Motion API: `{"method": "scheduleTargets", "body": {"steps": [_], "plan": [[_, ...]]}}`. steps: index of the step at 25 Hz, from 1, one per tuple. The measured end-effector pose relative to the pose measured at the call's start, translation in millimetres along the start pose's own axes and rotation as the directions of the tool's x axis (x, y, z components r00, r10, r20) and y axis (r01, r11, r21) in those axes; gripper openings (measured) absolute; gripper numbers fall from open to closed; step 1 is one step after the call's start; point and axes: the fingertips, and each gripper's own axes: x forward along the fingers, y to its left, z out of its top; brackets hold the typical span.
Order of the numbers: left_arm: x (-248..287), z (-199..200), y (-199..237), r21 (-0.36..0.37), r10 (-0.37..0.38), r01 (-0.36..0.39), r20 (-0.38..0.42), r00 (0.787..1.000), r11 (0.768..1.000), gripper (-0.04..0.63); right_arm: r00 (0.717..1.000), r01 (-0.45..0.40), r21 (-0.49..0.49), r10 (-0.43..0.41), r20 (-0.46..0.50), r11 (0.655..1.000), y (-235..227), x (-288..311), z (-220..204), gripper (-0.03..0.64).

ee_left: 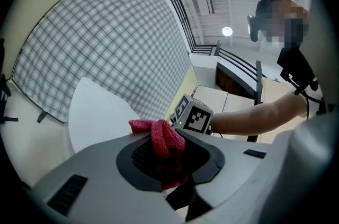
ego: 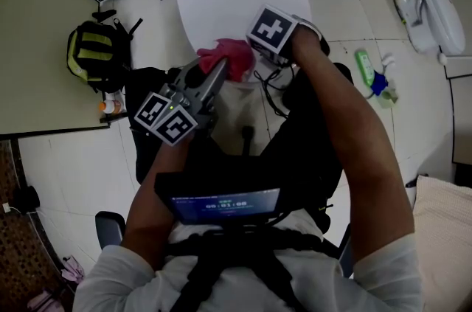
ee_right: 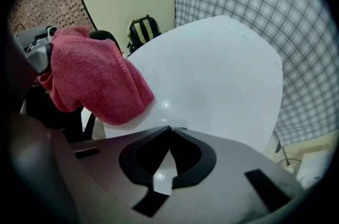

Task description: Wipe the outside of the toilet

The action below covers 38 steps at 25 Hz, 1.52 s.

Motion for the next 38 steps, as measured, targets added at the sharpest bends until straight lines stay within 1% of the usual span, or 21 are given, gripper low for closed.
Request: {"method": "scheduleTargets", "body": {"steps": [5,9,12,15,18,24,32,38], "plan": [[0,0,0,-0.002,-0.001,0.001,0.002,1.000,1.000,0.069,1.000,-0.012,0.000,0.012,-0.002,1.000,1,0,0,0.010],[0,0,0,-0.004,0.000,0.000,0.002,1.000,1.000,0.069,1.000,0.008,-0.011,-0.008,-0.028,1.000,-6,-1,-5,0.009],[0,-1,-1,-0.006,-0.003,0.003,0.001,1.000,1.000,0.069,1.000,-0.010,-0.005,0.009,-0.013,1.000,-1,0,0,0.009],[0,-1,-1,-0.008,-0.005,0.004,-0.001,1.000,1.000,0.069,1.000,0.005,-0.005,-0.005,-0.022,1.000,-6,-1,-3,0.009],[0,-2,0,-0.010,-0.004,0.004,-0.001,1.000,1.000,0.069,1.000,-0.014,-0.003,0.014,-0.006,1.000,-2,0,1,0.011],[0,-1,0,-0.013,-0.005,0.005,0.001,1.000,1.000,0.069,1.000,-0.008,-0.003,0.008,-0.030,1.000,-7,-1,-3,0.011],[0,-1,-1,-0.013,-0.004,0.004,0.002,1.000,1.000,0.069,0.998,-0.033,0.013,0.033,-0.045,0.999,-1,0,-7,0.009],[0,-2,-1,-0.014,-0.004,0.004,0.001,1.000,1.000,0.069,1.000,-0.025,-0.013,0.025,0.001,1.000,-2,0,4,0.009]]}}
